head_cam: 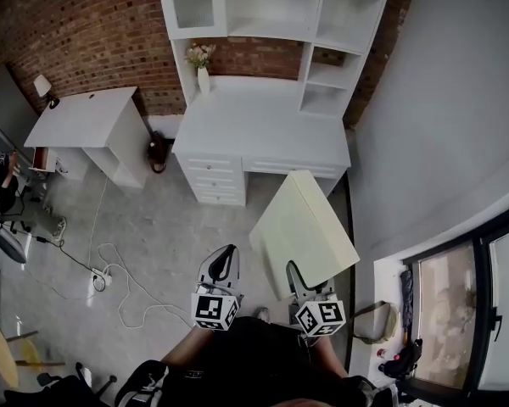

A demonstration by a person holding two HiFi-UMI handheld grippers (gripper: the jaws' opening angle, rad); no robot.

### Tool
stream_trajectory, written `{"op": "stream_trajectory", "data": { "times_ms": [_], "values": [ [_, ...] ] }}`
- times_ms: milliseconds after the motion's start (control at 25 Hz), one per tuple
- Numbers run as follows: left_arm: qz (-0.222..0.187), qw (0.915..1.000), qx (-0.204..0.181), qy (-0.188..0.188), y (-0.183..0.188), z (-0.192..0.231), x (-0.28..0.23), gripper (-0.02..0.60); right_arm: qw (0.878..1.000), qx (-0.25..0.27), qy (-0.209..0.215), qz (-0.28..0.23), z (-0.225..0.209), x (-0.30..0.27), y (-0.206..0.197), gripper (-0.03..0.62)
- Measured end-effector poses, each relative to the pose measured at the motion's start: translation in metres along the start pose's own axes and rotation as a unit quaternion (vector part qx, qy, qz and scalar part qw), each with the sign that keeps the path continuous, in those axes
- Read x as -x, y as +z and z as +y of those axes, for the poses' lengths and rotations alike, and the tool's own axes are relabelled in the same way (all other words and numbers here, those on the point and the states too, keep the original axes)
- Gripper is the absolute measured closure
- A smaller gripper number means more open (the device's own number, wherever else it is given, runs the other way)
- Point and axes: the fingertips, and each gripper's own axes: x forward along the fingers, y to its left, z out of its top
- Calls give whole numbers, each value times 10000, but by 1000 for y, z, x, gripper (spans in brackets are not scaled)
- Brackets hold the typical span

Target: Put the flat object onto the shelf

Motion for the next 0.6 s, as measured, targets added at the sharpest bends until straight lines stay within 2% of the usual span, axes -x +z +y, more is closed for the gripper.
{"op": "stream_trajectory", "data": {
  "times_ms": [160,320,600],
  "values": [
    [58,9999,-65,72,-5,-7,-10,560,9997,17,228,-21,-10,-12,1,315],
    [164,9996,36,206,-16,6,-29,560,9995,-93,277,103,-18,-33,-6,315],
    [21,9995,148,271,-15,67,-107,560,9998,-25,174,127,-39,-117,1,315]
  ]
}}
